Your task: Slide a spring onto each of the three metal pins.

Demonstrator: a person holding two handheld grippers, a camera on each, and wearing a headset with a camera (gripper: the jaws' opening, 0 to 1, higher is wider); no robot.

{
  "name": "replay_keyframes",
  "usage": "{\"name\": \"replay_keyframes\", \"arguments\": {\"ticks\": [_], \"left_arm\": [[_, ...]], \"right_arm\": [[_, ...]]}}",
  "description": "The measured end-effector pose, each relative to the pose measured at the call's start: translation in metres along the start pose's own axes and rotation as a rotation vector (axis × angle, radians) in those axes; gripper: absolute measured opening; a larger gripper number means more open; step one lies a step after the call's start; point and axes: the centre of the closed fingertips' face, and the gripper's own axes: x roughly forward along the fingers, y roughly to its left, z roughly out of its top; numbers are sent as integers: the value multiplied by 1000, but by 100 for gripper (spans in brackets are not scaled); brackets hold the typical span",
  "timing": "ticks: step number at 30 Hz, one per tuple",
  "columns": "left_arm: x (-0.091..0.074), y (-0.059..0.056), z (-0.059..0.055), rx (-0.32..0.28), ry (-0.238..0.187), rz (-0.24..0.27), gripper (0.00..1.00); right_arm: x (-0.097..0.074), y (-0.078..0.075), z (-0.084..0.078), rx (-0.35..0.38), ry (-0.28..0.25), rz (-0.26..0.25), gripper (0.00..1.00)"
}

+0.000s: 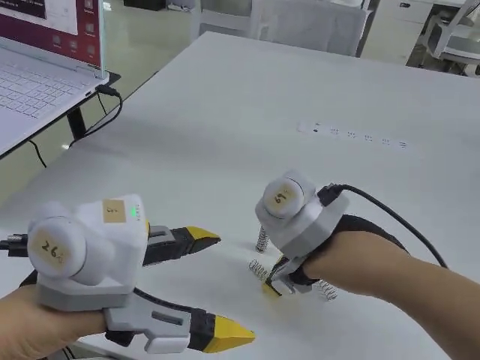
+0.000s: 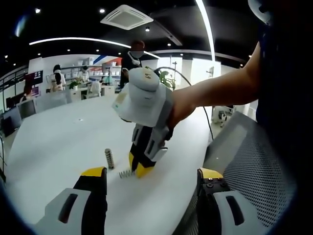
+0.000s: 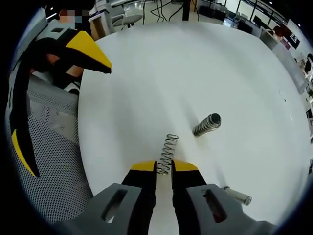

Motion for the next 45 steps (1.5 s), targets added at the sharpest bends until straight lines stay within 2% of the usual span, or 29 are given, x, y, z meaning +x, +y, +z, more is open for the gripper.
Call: {"name": "replay_keyframes", "arguments": {"ticks": [6, 8, 10, 14, 19, 22, 25, 28, 34, 35, 36, 41, 45], "left_arm": [[1, -2, -2, 10, 15, -11, 68], [2, -2, -3, 14, 18, -14, 67], [2, -2, -3, 17, 23, -18, 66], [4, -2, 0, 32, 26, -28, 63], [5, -1, 7, 64, 24, -45, 55], [5, -5, 12, 74, 17, -72, 50], [6, -8, 14, 88, 13, -91, 44], [7, -12, 15, 103, 14, -112, 37], [7, -23, 19, 122, 7, -169, 22], [7, -27, 21, 127, 3, -194, 22], [7, -28, 22, 129, 3, -197, 15], [8, -30, 23, 126, 4, -210, 10], [8, -33, 23, 124, 5, -223, 6]], "right_arm": [[-16, 13, -2, -41, -27, 37, 9], [-25, 24, 2, -82, -55, 87, 9], [-36, 29, 3, -89, -68, 106, 9], [-55, 38, 6, -184, -85, 127, 9], [-76, 46, 8, -269, -87, 132, 9], [-85, 55, 10, -359, -103, 158, 9], [-90, 60, 8, -393, -99, 182, 9], [-93, 62, 6, -429, -94, 184, 9], [-101, 67, 6, -491, -113, 210, 9], [-106, 72, 5, -529, -121, 229, 9], [-107, 71, 6, -537, -129, 226, 9], [-109, 74, 5, -555, -135, 242, 9], [-110, 74, 5, -580, -137, 234, 8]]}}
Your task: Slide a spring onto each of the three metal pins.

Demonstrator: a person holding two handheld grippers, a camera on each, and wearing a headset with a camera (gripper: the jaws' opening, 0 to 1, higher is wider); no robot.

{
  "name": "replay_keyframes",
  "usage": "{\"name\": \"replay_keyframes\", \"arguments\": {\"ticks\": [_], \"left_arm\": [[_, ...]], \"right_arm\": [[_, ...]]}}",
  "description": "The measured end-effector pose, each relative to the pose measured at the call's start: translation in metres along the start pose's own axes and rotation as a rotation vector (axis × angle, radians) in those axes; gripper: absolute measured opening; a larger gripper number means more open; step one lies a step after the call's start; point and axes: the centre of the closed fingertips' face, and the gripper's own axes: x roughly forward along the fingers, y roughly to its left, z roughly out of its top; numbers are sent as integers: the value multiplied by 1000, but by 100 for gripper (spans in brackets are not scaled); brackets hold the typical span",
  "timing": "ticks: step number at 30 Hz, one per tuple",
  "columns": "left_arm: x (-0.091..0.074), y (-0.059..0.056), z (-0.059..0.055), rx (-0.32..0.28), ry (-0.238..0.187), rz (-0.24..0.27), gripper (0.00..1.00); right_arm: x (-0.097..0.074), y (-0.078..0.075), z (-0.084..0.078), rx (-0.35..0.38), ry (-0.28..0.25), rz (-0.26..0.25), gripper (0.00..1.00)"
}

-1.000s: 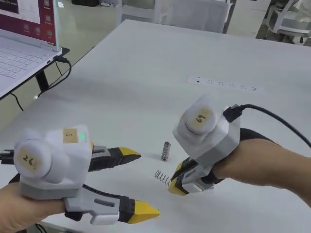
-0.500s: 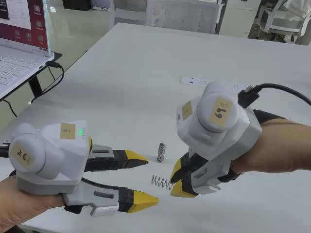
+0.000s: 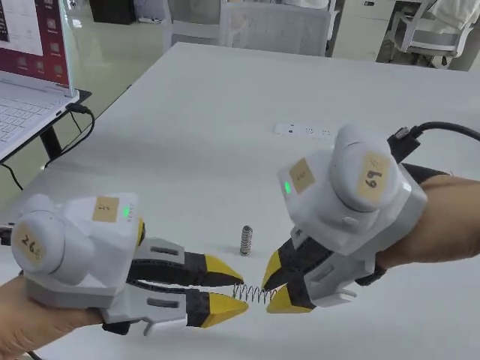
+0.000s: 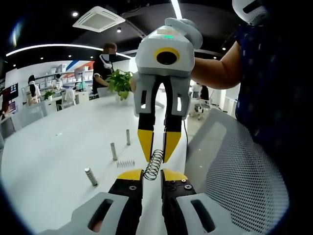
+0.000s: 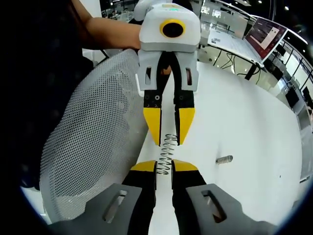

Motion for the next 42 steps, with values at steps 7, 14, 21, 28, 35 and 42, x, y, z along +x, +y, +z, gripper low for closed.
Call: {"name": "replay_keyframes", "arguments": {"ticks": [7, 14, 21, 28, 35, 42], "left_arm": [[0, 0, 0, 5, 2, -7, 3], [-1, 0, 4, 4, -5, -14, 2], [0, 0, 7, 9, -10, -15, 2], [-2, 0, 12, 3, -31, -11, 2], [-3, 1, 18, 4, -49, -6, 2], [-2, 3, 16, 0, -53, 1, 2]], "right_arm": [[-1, -1, 0, -25, -2, -6, 8], [-3, -3, -1, 0, -24, -18, 9], [1, -4, -4, 46, -45, -20, 8], [7, -4, -5, 68, -60, -21, 9], [10, -5, -7, 86, -69, -23, 11], [4, -8, -6, 110, -99, -43, 9]]}}
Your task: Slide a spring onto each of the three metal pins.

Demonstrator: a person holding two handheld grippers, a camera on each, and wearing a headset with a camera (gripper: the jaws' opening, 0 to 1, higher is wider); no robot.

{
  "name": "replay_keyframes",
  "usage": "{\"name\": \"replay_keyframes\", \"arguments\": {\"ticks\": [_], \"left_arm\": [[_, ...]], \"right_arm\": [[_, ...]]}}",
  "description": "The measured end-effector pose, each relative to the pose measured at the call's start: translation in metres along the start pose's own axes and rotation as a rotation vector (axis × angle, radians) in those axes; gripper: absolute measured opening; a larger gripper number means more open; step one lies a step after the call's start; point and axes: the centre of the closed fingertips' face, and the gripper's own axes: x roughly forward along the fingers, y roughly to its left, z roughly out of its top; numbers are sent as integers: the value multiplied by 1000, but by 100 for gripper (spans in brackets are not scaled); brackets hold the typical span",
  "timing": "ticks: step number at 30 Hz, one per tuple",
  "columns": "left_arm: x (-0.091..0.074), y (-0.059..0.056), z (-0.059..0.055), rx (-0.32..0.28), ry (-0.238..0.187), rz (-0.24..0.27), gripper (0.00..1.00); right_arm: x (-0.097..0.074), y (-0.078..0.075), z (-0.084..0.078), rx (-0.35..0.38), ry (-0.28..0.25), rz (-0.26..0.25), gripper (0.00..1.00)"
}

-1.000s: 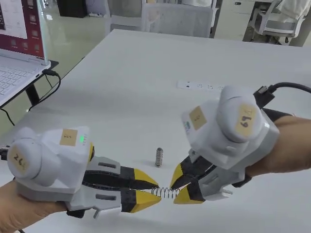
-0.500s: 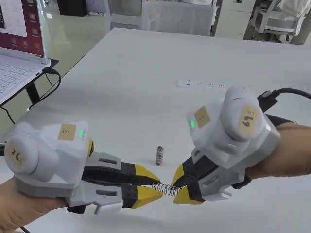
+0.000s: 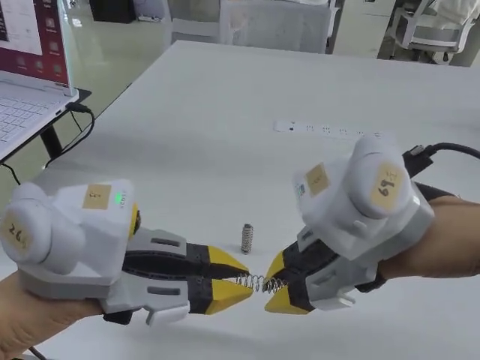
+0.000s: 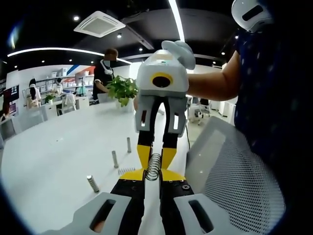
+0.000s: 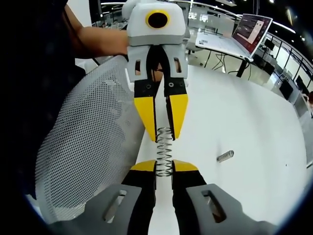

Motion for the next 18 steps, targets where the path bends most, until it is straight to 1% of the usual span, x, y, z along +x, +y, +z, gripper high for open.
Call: {"name": "replay_keyframes", "arguments": {"ticks": [5, 7, 8, 10, 14, 18], "left_arm": [[1, -1, -2, 3, 7, -3, 2], [1, 0, -2, 3, 6, 0, 2], [1, 0, -2, 1, 4, 0, 2], [1, 0, -2, 3, 3, 1, 2], [1, 1, -1, 3, -2, 4, 2], [3, -1, -3, 6, 6, -2, 2]], "right_arm": [[-10, 1, 7, 10, -1, -12, 8], [-14, 0, 11, 38, -12, -17, 8], [-17, 0, 15, 53, -27, -15, 8], [-21, -1, 21, 66, -47, -16, 8], [-23, -2, 28, 82, -65, -21, 8], [-23, 0, 32, 90, -65, -14, 8]]}}
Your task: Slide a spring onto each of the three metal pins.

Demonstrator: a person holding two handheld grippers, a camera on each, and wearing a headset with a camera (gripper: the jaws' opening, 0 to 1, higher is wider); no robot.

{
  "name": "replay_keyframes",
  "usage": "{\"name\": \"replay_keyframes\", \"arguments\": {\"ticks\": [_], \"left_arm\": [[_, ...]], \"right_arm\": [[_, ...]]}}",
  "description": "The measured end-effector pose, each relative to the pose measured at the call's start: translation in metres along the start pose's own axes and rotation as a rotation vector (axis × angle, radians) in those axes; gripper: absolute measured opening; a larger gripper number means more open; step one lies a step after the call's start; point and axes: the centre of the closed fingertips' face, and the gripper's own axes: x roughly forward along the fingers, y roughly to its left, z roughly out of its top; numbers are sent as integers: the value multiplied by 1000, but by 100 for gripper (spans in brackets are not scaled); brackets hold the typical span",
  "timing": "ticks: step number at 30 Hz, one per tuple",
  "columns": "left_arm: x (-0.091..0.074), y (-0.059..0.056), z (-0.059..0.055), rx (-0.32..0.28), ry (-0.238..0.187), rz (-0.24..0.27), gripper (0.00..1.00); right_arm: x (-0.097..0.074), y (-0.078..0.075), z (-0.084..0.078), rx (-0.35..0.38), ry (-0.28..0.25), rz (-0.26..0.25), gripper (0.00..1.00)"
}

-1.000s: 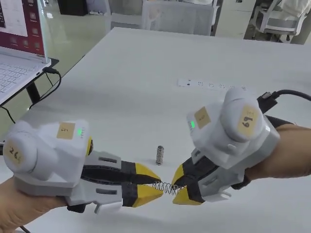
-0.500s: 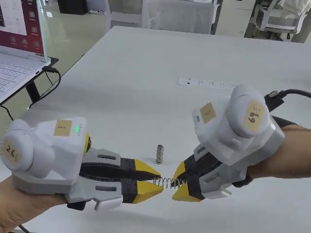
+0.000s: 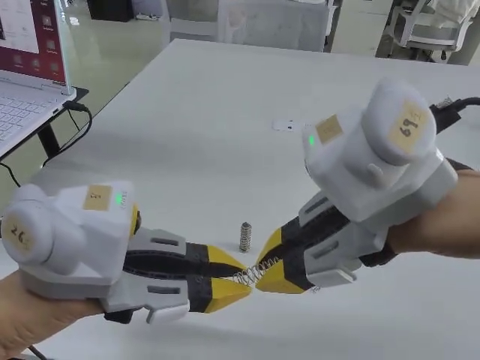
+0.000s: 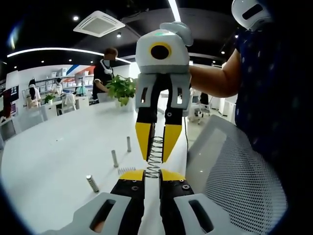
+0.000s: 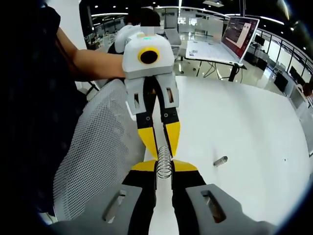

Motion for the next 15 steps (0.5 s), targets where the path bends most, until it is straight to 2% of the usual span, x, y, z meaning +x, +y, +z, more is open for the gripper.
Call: {"name": "replay_keyframes", "arguments": {"ticks": [4, 15], "left_arm": [[2, -2, -1, 2, 3, -4, 2], [6, -1, -2, 5, 12, 1, 4]], "right_arm": [[0, 1, 3, 3, -1, 6, 8], [0, -1, 1, -20, 40, -5, 8]]}}
